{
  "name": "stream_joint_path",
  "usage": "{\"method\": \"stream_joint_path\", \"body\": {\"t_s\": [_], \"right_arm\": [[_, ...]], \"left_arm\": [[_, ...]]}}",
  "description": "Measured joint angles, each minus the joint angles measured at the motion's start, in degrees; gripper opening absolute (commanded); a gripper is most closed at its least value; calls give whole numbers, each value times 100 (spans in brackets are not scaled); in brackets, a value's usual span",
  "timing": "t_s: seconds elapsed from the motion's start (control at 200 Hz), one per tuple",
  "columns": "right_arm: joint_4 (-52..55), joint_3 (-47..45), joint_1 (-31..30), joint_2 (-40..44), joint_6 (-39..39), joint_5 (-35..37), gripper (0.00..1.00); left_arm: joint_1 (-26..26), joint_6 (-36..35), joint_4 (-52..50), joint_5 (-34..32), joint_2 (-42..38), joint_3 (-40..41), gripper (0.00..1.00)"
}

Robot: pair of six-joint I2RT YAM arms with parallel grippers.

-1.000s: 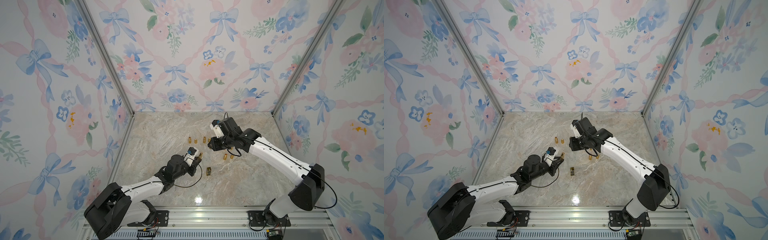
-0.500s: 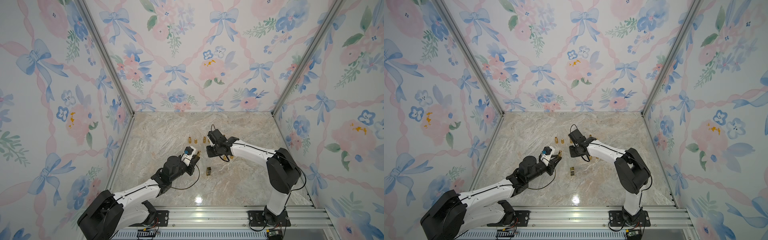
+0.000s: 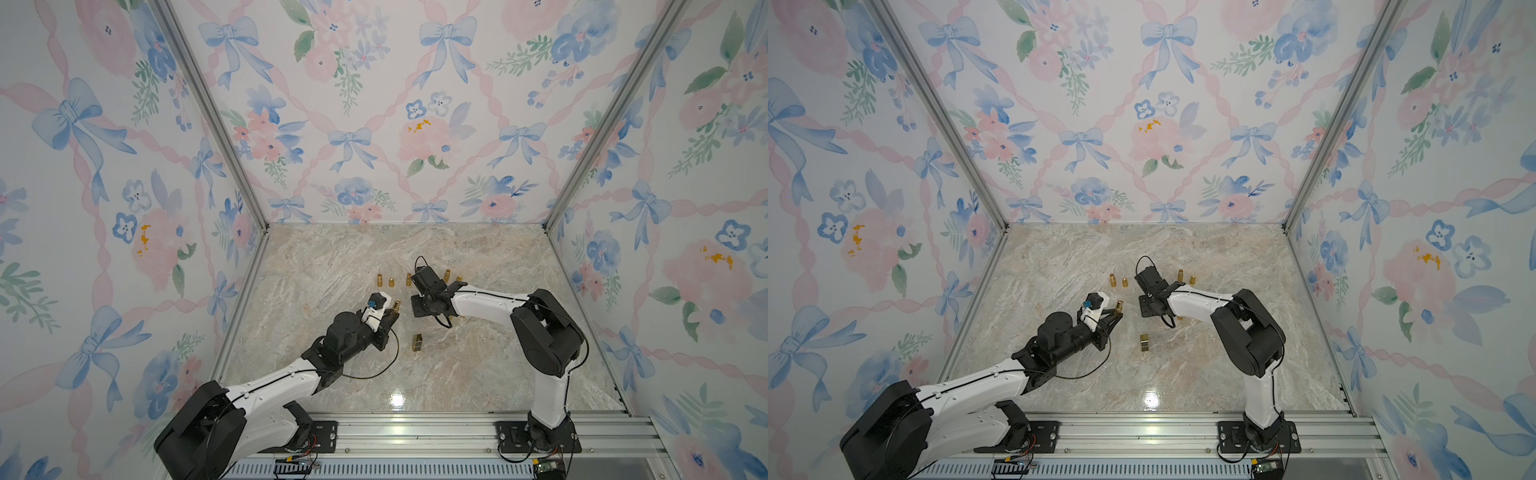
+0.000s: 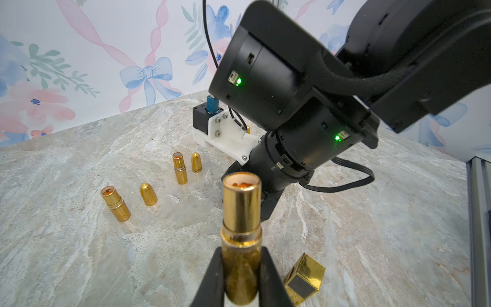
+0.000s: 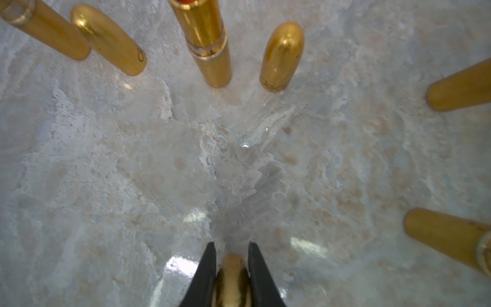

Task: Open the lipstick cap
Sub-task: Place the cover at the center of the board.

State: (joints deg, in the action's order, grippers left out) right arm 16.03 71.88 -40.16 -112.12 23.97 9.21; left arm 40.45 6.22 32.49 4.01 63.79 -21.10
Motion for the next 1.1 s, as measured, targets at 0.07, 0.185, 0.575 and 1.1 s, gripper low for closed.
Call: {"method": "stream_joint_path", "body": {"t_s": [0.07,0.185,0.575,1.1], "right_arm": [[-59,0,-2,-33,0,26,15],[-136,-33,-7,-55,-2,50,16],[-214,-79,-50,-63,-24,70,28],[870,31,-48,1665,-109,-129,55]], "left_arm": [[0,-2,0,-17,0,0,0],[0,-2,0,-20,0,0,0],[0,-2,0,-22,2,0,0],[0,-26,0,-81,50,-11,0]]}}
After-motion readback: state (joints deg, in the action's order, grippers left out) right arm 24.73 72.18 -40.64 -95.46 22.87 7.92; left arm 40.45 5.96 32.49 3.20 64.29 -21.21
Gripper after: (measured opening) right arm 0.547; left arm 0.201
